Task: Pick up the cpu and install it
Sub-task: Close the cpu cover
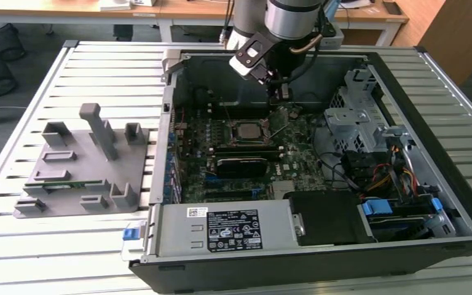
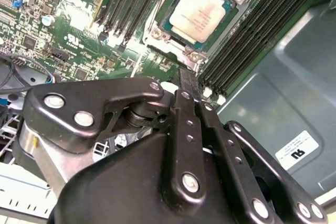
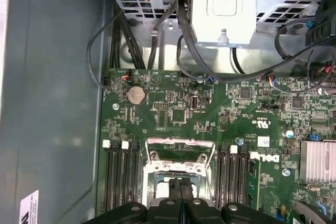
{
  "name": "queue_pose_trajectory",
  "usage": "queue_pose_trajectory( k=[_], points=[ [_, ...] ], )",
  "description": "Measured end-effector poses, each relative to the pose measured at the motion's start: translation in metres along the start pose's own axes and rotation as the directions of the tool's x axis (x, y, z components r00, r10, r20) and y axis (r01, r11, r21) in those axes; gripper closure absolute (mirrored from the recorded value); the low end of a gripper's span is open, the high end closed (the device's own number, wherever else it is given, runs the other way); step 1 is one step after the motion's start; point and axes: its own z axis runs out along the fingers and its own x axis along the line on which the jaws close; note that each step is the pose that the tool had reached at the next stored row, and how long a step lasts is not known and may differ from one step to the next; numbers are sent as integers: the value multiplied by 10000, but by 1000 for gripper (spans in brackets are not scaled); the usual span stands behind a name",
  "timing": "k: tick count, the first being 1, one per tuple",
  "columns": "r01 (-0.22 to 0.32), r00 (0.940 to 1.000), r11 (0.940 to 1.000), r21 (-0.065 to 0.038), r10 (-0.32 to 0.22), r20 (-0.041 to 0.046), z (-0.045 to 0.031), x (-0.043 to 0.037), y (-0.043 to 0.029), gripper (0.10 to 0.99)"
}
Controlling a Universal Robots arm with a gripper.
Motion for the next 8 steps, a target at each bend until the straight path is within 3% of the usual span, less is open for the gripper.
queue_pose_trajectory(
  k=[8],
  points=[
    [-2, 10000, 10000, 25, 2, -2, 15, -10, 145, 980]
  ],
)
